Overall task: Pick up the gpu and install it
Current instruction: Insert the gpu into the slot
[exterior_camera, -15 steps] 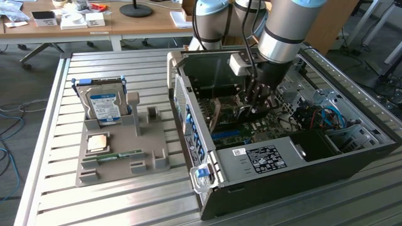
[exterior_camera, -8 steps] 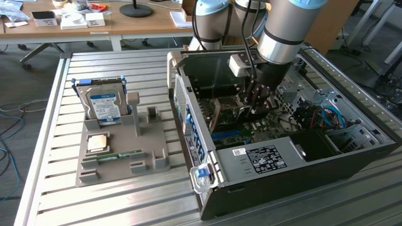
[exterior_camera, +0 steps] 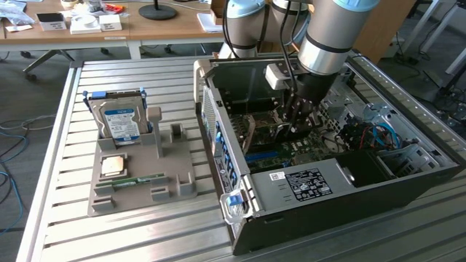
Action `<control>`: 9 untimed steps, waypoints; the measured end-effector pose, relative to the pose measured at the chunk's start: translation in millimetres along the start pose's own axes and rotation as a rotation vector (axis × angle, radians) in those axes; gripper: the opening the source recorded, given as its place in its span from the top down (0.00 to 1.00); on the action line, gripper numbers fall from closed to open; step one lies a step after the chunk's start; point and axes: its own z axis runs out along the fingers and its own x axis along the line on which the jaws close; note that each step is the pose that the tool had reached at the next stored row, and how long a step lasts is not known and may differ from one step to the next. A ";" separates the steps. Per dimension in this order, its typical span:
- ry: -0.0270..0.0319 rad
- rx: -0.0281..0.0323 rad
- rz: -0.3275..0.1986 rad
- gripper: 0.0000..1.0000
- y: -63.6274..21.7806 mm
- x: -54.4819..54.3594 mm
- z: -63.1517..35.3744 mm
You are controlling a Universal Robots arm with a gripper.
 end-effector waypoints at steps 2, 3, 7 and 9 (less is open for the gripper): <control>0.0000 -0.0001 0.000 0.73 0.0 0.0 0.1; -0.0004 0.0001 0.000 0.73 0.0 0.0 0.7; 0.0002 -0.0001 0.000 0.73 0.0 0.1 1.4; 0.0000 -0.0001 0.000 0.73 0.0 0.1 1.5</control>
